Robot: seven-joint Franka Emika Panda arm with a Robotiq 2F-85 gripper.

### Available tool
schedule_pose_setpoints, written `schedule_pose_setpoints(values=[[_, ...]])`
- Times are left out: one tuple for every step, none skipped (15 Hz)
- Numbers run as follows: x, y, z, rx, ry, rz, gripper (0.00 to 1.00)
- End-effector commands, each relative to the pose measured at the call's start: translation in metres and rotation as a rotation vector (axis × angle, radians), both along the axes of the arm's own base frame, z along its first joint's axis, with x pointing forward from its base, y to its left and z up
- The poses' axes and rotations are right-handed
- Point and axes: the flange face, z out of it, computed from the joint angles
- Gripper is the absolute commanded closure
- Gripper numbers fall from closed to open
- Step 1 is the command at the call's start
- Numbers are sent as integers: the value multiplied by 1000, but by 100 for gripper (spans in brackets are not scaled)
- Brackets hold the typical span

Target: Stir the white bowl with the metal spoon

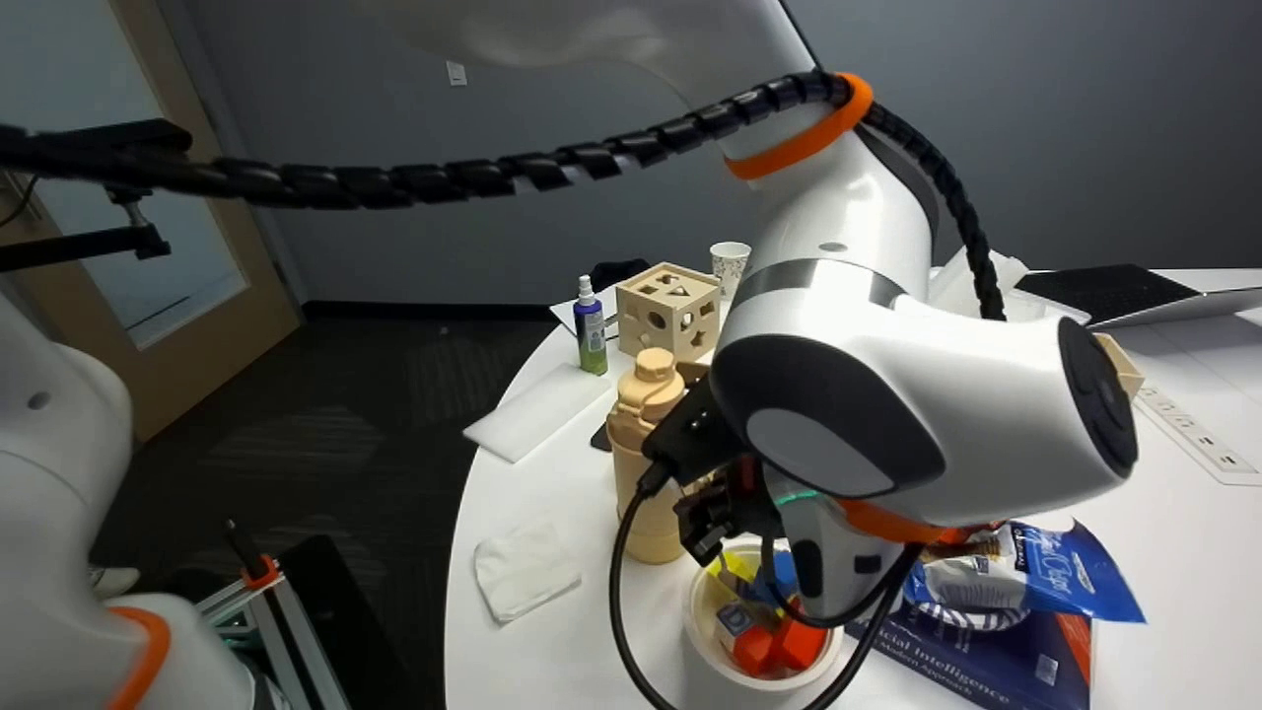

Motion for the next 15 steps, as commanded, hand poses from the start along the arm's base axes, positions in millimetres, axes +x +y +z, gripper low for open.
schedule_pose_setpoints(values=[[-8,2,-2,102,-12,-5,99],[-10,2,-2,93,17,6,99],[-11,1,-3,82,34,8,99],[-12,0,-2,57,56,13,99],[-11,-1,0,24,72,14,99],[-9,-1,2,-12,85,15,99],[-7,-1,6,-65,90,20,99],[-4,0,9,-113,94,27,99],[0,1,12,-164,81,38,99],[3,2,13,-206,69,50,99],[6,4,14,-240,50,63,99],[9,7,15,-248,13,75,99],[12,11,16,-235,-12,74,99],[13,15,18,-200,-49,69,99],[14,18,20,-150,-76,57,99]])
